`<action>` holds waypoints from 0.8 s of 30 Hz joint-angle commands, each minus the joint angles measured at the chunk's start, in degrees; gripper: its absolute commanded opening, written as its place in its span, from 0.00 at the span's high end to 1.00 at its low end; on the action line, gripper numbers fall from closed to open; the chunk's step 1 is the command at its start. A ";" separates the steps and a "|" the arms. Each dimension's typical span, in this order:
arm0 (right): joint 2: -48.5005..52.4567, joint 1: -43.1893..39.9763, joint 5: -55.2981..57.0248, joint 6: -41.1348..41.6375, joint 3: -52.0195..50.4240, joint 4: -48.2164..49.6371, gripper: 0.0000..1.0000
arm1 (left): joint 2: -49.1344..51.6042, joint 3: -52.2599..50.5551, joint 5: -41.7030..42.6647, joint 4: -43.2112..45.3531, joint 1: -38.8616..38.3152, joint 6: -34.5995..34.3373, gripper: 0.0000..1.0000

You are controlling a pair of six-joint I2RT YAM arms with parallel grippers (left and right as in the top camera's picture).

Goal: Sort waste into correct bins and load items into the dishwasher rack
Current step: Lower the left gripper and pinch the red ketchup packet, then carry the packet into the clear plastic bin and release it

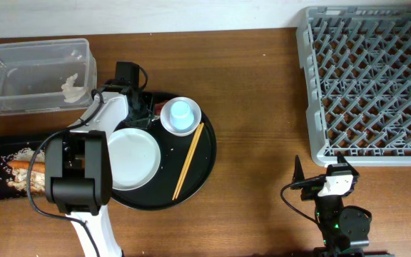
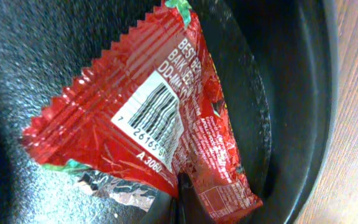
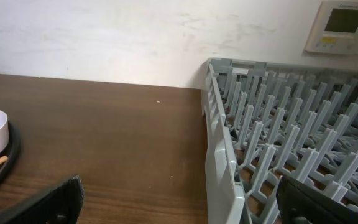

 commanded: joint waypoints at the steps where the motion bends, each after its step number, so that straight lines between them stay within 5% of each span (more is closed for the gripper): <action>1: -0.48 0.37 0.50 -0.11 -0.52 -0.09 0.02 | -0.31 -0.37 1.60 -0.76 -0.09 1.22 0.99; 15: -0.48 0.37 0.50 -0.09 -0.52 -0.09 0.02 | -14.56 -0.37 -5.44 -3.17 0.61 4.42 0.99; 24: -0.48 0.37 0.50 -0.11 -0.52 -0.09 0.02 | -18.99 0.61 -10.78 -3.02 7.54 8.44 0.99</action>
